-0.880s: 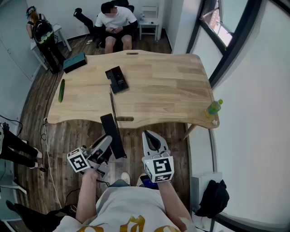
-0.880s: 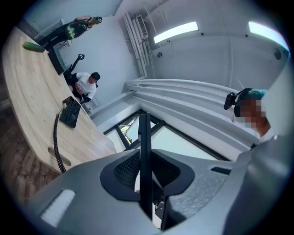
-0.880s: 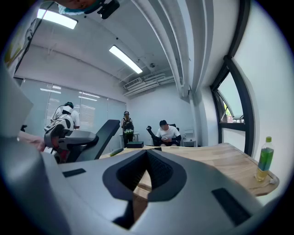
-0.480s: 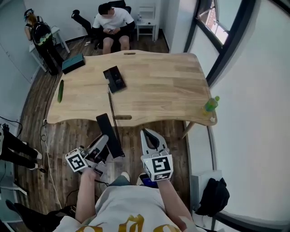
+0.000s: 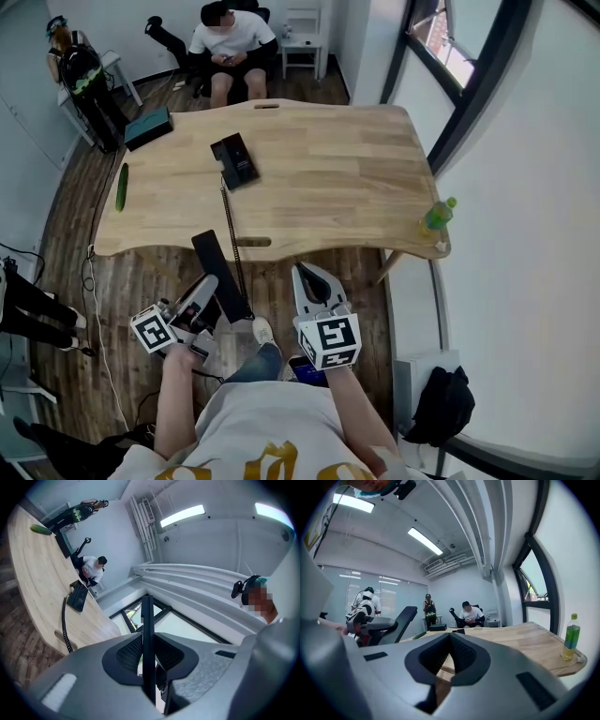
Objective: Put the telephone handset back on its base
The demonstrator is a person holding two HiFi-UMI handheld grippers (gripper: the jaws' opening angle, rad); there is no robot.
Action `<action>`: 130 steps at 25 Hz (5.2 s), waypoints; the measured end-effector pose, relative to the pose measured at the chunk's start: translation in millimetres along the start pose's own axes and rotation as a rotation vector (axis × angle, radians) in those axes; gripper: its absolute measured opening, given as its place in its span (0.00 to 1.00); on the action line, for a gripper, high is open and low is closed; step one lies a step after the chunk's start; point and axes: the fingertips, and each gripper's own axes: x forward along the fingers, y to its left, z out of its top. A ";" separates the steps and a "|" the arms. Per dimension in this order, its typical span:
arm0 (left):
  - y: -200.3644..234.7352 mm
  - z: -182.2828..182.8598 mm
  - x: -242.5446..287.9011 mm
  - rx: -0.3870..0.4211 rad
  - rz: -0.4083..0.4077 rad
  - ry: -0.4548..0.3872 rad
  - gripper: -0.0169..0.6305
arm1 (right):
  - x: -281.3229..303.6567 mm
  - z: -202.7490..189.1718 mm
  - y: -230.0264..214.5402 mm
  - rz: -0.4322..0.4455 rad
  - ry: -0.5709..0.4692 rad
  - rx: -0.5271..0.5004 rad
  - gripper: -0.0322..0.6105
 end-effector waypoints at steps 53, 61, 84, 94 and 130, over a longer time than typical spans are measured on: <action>260.4 218.7 162.6 -0.209 -0.032 -0.054 0.14 | 345.1 2.9 -90.6 -0.073 0.128 -0.029 0.06; 273.8 212.7 178.4 -0.174 -0.007 -0.018 0.14 | 359.9 -7.1 -101.9 -0.066 0.150 -0.016 0.06; 337.8 206.7 182.0 -0.225 0.070 -0.051 0.14 | 400.2 -41.5 -117.0 -0.044 0.245 0.004 0.06; 363.1 196.9 181.9 -0.252 0.108 -0.064 0.14 | 417.3 -61.6 -120.1 -0.016 0.296 0.006 0.06; 413.6 182.1 187.8 -0.246 0.196 -0.073 0.14 | 436.8 -100.7 -133.9 -0.012 0.389 0.035 0.06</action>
